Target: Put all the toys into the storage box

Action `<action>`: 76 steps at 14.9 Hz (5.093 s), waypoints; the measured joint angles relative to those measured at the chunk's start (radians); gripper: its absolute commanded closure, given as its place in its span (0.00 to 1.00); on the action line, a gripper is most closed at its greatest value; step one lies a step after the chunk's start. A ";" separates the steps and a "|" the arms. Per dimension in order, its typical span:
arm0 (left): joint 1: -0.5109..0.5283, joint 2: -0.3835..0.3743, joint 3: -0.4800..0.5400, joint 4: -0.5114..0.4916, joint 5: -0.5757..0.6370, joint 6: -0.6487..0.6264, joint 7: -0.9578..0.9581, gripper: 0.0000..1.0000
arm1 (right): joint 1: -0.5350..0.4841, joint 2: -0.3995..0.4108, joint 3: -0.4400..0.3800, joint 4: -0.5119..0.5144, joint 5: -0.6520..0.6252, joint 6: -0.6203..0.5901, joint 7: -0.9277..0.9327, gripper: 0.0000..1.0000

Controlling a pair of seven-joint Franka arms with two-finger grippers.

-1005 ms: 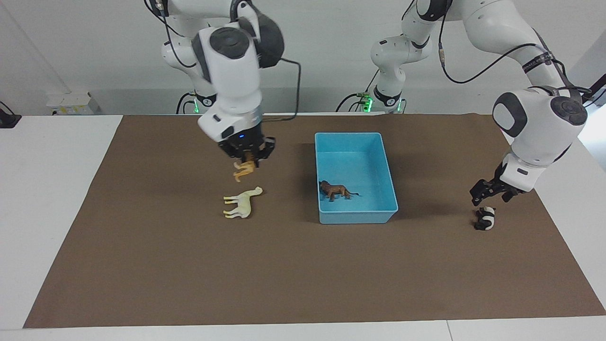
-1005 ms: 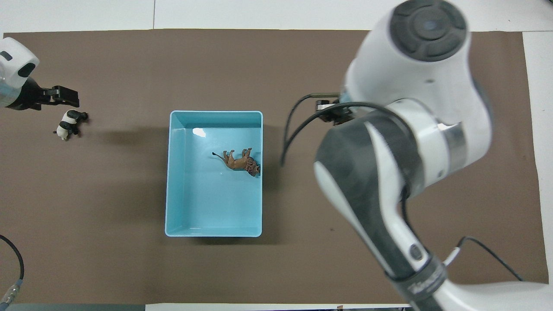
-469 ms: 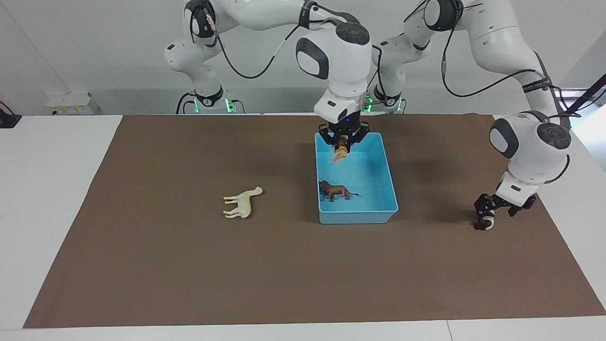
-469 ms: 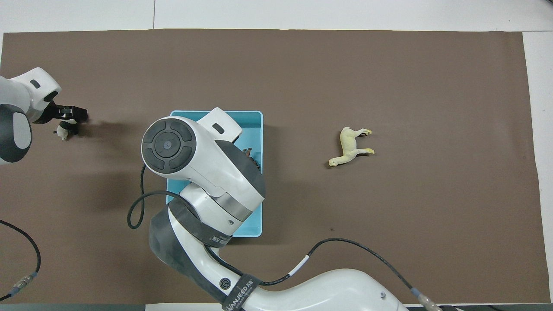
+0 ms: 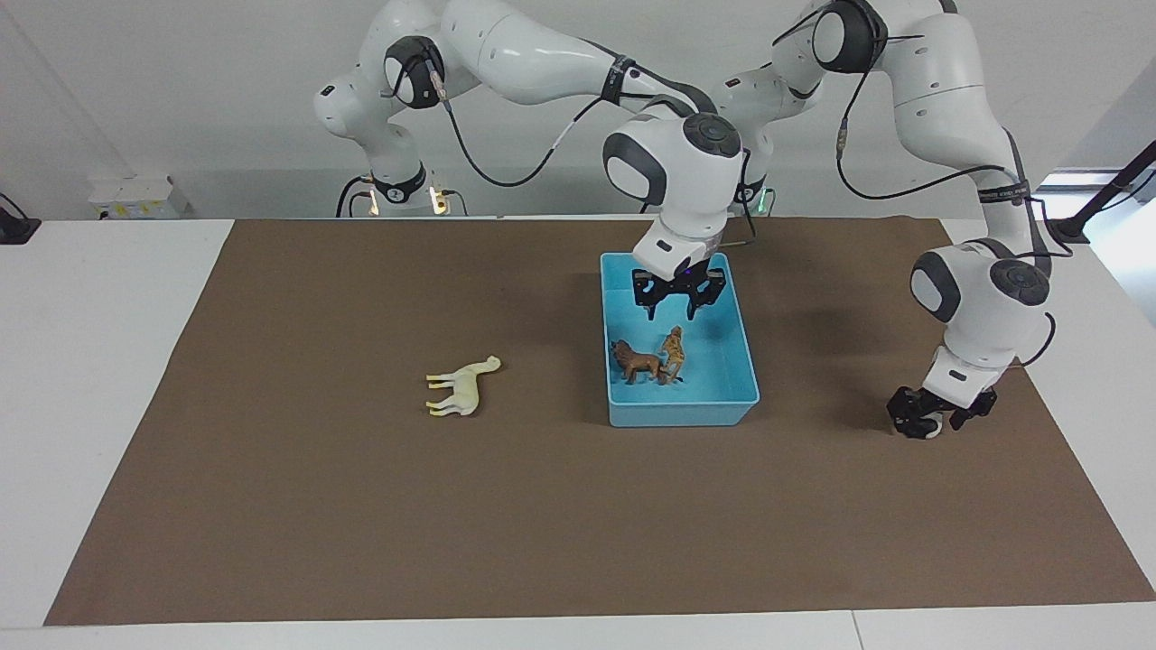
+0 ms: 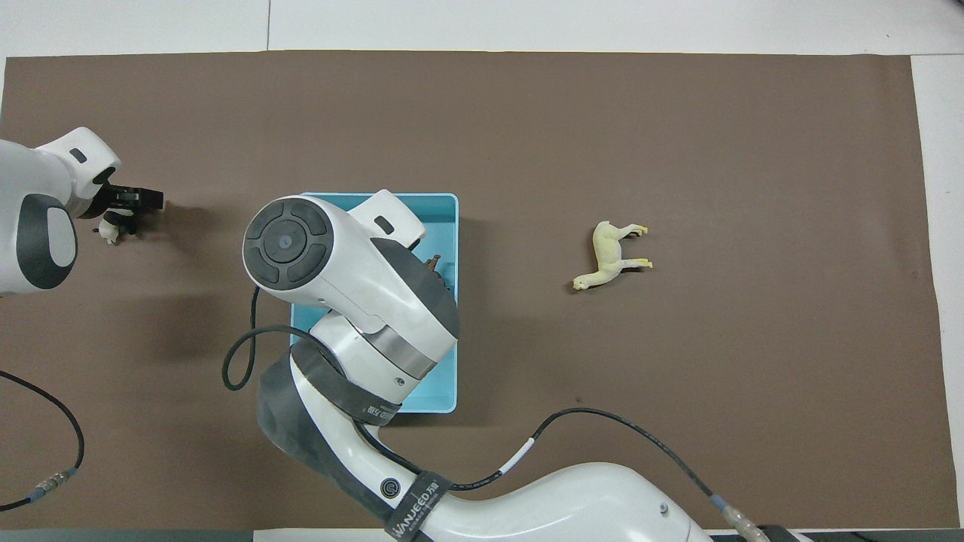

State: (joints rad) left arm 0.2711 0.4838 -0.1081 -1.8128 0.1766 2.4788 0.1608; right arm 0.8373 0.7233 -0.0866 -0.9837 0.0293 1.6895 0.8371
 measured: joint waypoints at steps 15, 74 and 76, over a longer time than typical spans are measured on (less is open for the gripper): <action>-0.078 -0.002 -0.006 0.205 0.002 -0.370 -0.199 1.00 | -0.345 -0.308 -0.119 -0.748 0.006 0.562 -0.429 0.00; -0.293 -0.458 0.011 0.197 -0.174 -0.985 -0.195 0.00 | -0.529 -0.218 -0.132 -0.095 0.007 -0.060 -0.632 0.00; -0.293 -0.458 0.014 0.197 -0.174 -0.985 -0.195 0.00 | -0.602 -0.223 -0.132 -0.110 0.007 -0.061 -0.656 0.00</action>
State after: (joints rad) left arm -0.0215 0.0256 -0.0941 -1.6162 0.0022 1.4937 -0.0345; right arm 0.2353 0.5008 -0.2185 -1.0940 0.0366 1.6280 0.1808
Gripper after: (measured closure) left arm 0.000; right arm 0.000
